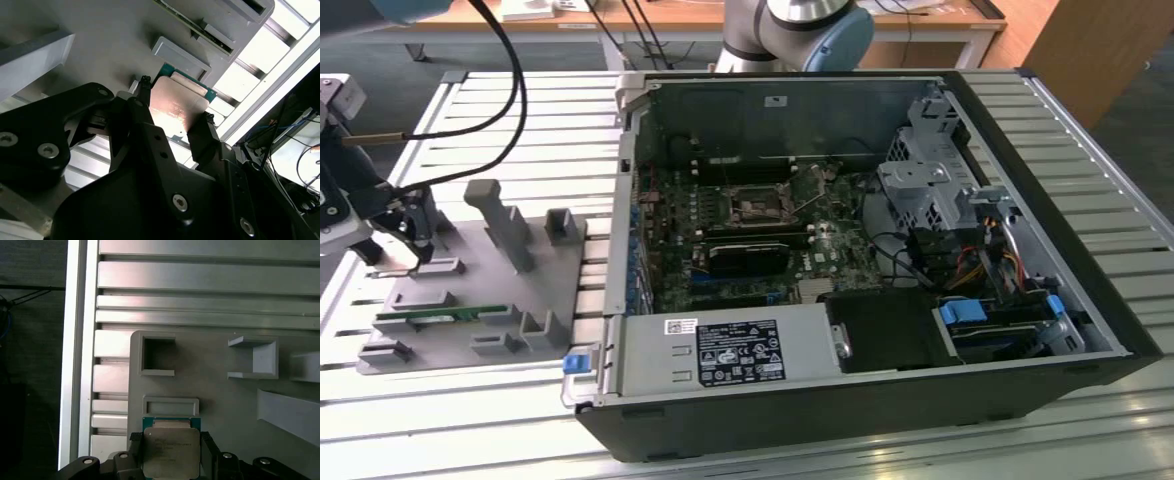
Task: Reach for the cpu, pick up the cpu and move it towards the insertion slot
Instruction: 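Pick up the cpu and move it towards the insertion slot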
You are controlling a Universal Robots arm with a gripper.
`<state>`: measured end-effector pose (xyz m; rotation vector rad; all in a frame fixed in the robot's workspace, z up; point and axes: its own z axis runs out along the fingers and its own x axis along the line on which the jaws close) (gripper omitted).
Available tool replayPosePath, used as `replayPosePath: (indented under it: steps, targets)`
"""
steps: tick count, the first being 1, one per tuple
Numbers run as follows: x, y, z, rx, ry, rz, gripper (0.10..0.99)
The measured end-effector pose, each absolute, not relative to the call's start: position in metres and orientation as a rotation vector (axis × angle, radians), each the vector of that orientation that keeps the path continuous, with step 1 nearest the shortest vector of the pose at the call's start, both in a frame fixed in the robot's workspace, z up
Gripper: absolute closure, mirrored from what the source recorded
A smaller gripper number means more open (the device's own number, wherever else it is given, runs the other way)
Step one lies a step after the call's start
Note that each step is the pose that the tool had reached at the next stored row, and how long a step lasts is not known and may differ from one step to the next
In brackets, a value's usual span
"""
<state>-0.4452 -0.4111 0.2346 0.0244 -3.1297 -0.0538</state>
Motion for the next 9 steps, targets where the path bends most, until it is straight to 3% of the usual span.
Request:
replayPosePath:
  steps: [9]
  targets:
    - [-0.4452, -0.4111, 0.2427, 0.024, -3.130, -0.054, 0.545]
